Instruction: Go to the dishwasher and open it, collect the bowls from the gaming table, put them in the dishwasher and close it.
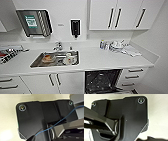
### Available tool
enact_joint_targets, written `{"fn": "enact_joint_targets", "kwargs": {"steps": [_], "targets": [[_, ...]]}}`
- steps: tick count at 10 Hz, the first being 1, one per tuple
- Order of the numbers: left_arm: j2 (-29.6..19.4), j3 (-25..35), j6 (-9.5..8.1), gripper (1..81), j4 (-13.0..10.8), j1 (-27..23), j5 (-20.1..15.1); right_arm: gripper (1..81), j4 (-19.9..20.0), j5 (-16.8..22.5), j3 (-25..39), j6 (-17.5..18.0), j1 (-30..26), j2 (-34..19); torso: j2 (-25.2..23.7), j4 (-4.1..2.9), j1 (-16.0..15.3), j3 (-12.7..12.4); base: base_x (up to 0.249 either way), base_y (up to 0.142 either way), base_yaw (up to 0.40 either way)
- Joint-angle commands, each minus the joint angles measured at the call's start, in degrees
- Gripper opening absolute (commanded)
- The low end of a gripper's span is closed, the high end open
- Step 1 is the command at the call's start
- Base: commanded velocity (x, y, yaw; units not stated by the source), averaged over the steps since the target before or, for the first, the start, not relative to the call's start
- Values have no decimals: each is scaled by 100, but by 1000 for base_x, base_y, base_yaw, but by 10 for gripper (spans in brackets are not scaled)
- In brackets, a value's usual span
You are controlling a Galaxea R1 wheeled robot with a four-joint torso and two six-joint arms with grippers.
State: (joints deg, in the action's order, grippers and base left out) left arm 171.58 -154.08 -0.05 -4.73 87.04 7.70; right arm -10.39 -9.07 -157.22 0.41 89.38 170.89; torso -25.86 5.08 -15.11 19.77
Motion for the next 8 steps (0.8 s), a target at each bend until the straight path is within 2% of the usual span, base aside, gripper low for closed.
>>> {"fn": "enact_joint_targets", "kwargs": {"steps": [1,5,6,7,8], "targets": [[-1,18,5,811,-19,-95,-305,811,89,309,-9,2,-100,-70,566,0,365,-545,0,0,0],[17,27,5,811,-28,-95,-305,811,98,309,-9,2,-108,-70,1331,0,872,-1326,0,0,0],[17,27,14,811,-28,-95,-296,811,98,309,-9,2,-109,-70,983,0,651,-1556,0,0,0],[26,27,14,811,-28,-95,-296,811,89,309,-9,-6,-109,-79,1180,0,782,-1187,0,0,0],[34,27,22,811,-28,-95,-296,811,89,309,-9,-6,-109,-79,1272,0,850,-1279,0,0,0]]}}
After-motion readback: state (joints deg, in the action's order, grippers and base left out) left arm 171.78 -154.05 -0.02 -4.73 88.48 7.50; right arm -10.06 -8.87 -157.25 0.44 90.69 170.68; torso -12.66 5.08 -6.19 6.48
